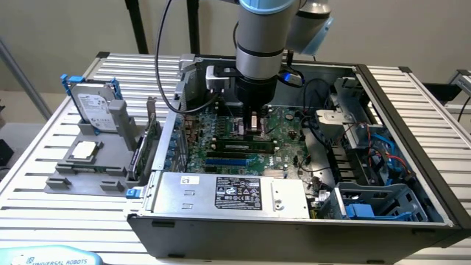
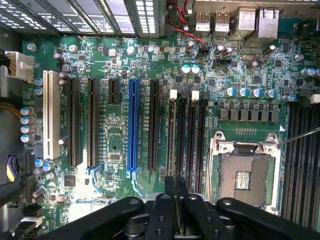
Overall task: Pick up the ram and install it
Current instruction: 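Insert the ram into the slot, then press down the ram until it locks into place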
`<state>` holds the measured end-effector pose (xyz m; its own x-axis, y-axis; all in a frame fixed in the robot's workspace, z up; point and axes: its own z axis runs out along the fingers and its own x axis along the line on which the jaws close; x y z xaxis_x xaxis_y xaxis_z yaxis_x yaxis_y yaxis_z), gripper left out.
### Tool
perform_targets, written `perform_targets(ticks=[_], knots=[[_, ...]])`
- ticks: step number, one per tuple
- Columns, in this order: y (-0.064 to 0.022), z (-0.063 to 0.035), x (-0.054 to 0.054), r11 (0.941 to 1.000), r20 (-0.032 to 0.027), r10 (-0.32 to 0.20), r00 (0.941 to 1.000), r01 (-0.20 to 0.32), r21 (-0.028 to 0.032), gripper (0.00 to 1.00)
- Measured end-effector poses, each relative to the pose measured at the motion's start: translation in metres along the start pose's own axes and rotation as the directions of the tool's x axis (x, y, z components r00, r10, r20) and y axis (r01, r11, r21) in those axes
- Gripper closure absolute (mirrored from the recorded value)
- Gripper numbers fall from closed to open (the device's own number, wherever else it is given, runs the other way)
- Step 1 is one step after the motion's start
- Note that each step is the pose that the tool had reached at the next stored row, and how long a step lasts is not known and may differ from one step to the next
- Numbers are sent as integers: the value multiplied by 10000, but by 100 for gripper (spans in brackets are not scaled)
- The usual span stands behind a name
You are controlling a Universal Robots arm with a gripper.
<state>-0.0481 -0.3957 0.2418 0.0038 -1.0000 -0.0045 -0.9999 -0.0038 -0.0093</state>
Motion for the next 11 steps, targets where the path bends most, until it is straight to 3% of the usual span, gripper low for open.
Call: perform_targets(ticks=[11], knots=[[0,-1,0,10000,-1,0,10000,0,-1,89]])
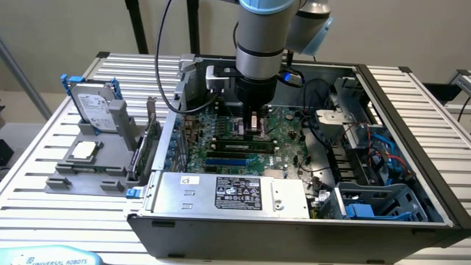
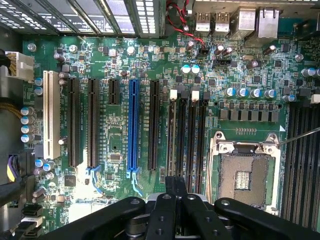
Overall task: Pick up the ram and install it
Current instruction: 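Press down the ram until it locks into place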
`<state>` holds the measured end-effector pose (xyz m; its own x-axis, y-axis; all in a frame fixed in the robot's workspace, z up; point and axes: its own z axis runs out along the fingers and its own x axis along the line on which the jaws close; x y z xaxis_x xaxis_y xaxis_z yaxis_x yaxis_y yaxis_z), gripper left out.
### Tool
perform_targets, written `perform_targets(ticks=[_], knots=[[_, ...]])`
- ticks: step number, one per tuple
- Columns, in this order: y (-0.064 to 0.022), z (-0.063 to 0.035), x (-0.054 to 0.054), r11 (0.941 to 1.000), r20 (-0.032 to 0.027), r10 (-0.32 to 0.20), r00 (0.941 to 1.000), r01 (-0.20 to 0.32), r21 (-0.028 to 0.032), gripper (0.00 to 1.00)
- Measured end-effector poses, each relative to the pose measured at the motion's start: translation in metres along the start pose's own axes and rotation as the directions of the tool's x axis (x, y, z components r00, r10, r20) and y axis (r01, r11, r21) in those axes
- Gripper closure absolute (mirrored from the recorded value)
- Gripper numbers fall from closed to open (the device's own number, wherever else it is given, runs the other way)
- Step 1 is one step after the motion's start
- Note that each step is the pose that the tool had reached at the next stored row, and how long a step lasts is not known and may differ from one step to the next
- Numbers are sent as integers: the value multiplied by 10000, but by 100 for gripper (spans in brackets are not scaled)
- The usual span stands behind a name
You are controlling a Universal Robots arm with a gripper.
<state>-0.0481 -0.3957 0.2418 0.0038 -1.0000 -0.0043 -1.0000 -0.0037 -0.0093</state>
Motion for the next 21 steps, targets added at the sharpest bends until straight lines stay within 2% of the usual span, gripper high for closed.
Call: perform_targets(ticks=[6,10,12,17,21], knots=[[0,2,0,10000,-2,0,10000,0,-1,89],[0,41,-25,10000,-4,17,10000,-17,-1,89],[0,70,-36,10000,-15,20,10000,-20,-11,89],[1,130,-39,10000,-87,36,10000,-36,-45,89],[3,182,-37,10000,-97,46,9999,-46,-56,89]])
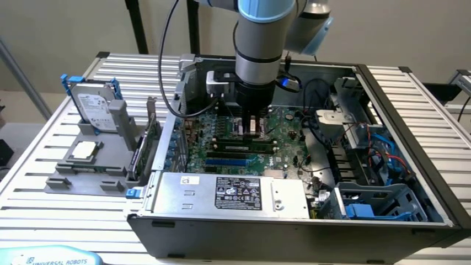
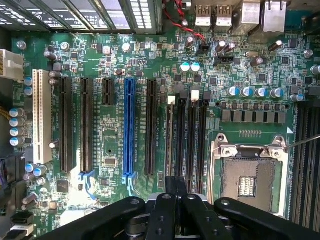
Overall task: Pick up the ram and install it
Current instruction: 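Press down the ram until it locks into place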
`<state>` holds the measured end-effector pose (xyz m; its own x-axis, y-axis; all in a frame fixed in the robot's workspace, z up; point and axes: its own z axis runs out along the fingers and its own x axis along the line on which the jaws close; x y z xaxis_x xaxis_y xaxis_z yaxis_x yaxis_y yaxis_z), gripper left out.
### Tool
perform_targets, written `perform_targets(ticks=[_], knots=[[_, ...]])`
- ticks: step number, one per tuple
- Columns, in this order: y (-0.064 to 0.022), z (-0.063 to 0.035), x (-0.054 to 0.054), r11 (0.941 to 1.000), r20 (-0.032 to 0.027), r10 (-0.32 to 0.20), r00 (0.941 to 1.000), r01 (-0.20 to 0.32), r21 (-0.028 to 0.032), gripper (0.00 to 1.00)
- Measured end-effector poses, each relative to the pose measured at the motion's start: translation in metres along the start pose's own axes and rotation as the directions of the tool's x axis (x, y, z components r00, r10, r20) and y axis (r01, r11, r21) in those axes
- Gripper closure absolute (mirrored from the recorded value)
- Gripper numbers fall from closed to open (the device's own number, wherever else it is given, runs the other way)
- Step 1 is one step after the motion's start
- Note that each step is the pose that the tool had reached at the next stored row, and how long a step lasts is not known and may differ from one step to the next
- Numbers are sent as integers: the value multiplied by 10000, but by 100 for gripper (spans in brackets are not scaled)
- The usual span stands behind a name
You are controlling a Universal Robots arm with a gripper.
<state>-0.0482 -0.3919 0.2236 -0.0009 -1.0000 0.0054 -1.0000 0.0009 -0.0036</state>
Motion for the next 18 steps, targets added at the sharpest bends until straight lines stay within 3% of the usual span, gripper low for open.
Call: perform_targets(ticks=[4,8,18], knots=[[0,-73,-5,10000,35,7,10000,-7,-20,89],[-2,-202,-3,10000,25,4,10000,-4,-47,89],[-2,-202,-3,10000,35,3,10000,-3,-47,89]])
